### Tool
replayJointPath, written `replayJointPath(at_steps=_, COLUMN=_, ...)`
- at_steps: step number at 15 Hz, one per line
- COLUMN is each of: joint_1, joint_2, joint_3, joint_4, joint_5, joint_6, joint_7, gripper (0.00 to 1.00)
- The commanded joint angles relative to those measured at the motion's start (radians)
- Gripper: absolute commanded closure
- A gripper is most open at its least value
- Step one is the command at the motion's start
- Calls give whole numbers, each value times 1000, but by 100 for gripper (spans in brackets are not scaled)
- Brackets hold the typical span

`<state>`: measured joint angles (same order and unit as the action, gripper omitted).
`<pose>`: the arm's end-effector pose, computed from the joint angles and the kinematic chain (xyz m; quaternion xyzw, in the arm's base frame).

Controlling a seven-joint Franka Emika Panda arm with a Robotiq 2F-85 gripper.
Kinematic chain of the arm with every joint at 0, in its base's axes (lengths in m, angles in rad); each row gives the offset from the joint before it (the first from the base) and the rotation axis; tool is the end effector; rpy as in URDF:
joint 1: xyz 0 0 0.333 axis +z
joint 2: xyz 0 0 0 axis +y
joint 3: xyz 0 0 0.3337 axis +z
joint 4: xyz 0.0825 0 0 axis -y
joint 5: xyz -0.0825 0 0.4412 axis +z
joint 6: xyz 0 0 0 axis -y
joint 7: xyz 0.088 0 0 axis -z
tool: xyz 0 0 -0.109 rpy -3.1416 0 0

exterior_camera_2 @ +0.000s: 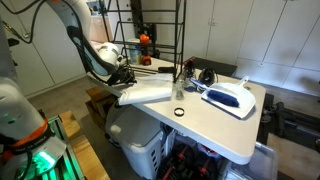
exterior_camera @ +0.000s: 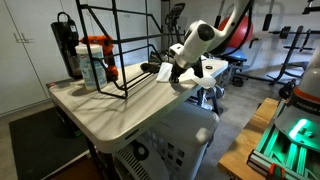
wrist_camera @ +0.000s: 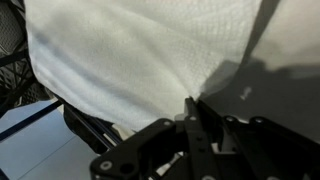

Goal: Pick up the kitchen paper and hang it on the third black rack from the bottom

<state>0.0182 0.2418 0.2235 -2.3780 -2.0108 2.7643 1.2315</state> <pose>0.4790 0.1623 0.1762 0.8399 0.4062 0.2824 0.2232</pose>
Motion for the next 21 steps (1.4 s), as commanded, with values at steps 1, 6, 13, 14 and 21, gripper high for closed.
replayJointPath(at_steps=1, joint_1=41, joint_2=-216, joint_3=42, joint_4=-170, joint_5=70, joint_6=-19, joint_7=-10, gripper=97)
replayJointPath(at_steps=6, joint_1=144, joint_2=-495, joint_3=73, joint_4=-245, joint_5=96, joint_6=-99, joint_7=128, gripper=98)
replayJointPath(at_steps=13, joint_1=267, joint_2=-776, joint_3=33, joint_4=-288, joint_5=284, joint_6=-338, joint_7=113, gripper=98)
replayJointPath(at_steps=14, joint_1=277, joint_2=-813, joint_3=27, joint_4=-297, joint_5=312, joint_6=-377, joint_7=118, gripper=98)
replayJointPath(at_steps=21, joint_1=315, joint_2=-876, joint_3=8, joint_4=-299, joint_5=309, joint_6=-511, joint_7=147, gripper=94)
